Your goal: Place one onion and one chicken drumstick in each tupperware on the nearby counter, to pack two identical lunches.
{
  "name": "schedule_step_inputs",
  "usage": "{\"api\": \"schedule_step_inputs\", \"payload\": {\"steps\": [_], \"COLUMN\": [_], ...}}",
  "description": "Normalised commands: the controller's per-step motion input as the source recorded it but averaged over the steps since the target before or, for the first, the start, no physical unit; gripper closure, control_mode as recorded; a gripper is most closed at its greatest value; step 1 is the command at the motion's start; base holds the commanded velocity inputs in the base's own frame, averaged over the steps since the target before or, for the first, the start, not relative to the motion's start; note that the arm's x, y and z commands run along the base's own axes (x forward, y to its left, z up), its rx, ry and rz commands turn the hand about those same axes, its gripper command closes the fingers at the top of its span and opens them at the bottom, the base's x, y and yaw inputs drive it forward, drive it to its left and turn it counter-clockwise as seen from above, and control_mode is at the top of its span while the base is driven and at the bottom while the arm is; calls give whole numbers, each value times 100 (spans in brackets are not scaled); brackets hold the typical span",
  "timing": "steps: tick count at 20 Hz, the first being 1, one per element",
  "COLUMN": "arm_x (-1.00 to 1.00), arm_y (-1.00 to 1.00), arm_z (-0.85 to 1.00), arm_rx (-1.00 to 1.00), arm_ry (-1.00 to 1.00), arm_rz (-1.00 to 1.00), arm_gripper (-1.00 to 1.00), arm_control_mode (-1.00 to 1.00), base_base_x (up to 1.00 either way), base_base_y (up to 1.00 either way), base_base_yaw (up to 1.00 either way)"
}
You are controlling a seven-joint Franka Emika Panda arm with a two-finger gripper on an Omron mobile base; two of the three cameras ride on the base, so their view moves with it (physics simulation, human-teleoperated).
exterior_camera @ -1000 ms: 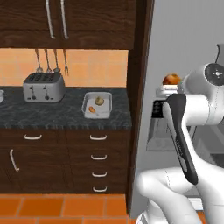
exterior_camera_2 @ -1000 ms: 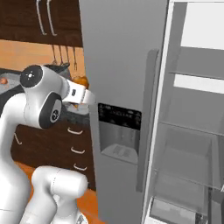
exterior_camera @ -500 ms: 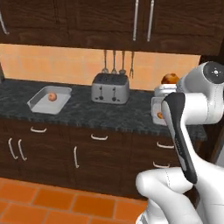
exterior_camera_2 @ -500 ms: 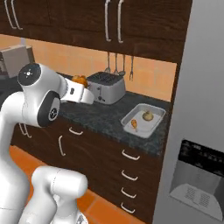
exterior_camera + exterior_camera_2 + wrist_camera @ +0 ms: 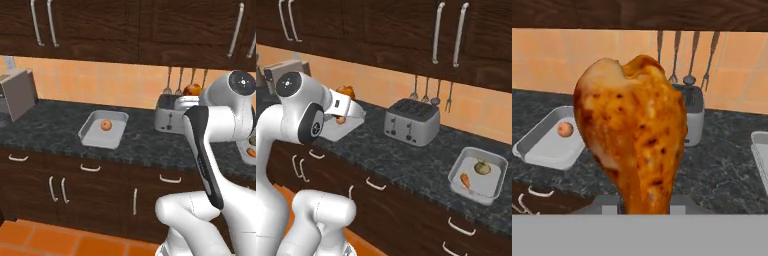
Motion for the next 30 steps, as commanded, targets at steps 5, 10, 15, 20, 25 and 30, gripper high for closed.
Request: {"api": "schedule_step_inputs", "payload": {"steps": [5, 10, 15, 20, 25, 30], "arm_x": [0, 0, 0, 0, 5, 51], "arm_y": [0, 0, 0, 0, 0, -24], "arm_z": [0, 0, 0, 0, -5, -57], "arm_rx": [0, 0, 0, 0, -1, -1], "arm_ry": [0, 0, 0, 0, 0, 2], "arm_rz": [0, 0, 0, 0, -2, 4], "arm_gripper": [100, 100, 100, 100, 100, 100], "arm_control_mode": [100, 100, 100, 100, -100, -100], "base_base_x": [65, 56, 61, 41, 20, 0], "base_base_y": [100, 96, 82, 39, 0, 0], "base_base_yaw": [-6, -29, -35, -28, -12, 0]}}
